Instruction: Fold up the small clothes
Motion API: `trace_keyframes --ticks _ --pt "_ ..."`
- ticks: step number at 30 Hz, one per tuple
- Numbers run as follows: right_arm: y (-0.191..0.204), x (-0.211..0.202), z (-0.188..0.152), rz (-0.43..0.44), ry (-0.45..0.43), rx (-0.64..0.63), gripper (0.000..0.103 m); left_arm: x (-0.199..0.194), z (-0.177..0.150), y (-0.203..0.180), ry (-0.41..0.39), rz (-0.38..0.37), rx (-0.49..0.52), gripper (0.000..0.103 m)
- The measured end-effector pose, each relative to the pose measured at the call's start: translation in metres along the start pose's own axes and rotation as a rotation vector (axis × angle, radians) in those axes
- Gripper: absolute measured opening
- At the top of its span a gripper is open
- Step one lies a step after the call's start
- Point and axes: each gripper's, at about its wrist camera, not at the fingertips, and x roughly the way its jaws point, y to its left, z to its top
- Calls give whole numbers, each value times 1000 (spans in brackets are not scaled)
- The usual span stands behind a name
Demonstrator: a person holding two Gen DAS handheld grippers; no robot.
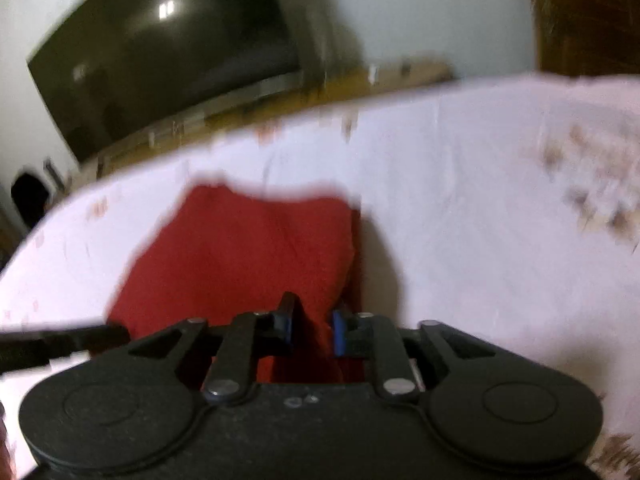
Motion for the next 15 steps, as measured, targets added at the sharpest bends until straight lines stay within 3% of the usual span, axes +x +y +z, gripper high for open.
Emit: trace_keyframes --ticks 2,6,8,13,15 --pt "1 -5 0 -32 -23 -20 35 -2 0 0 -4 1 3 15" --pt "1 -36 14 -54 -130 -14 38 -17 6 1 -23 -20 -15 16" --pt "8 -47 22 -23 -159 -33 36 -23 2 2 -12 -22 -19 16" --pt "23 -49 -2 73 -104 -16 36 -24 -25 5 28 -23 10 16" --pt "24 -32 -24 42 -23 -42 33 -16 -36 9 51 -7 14 15"
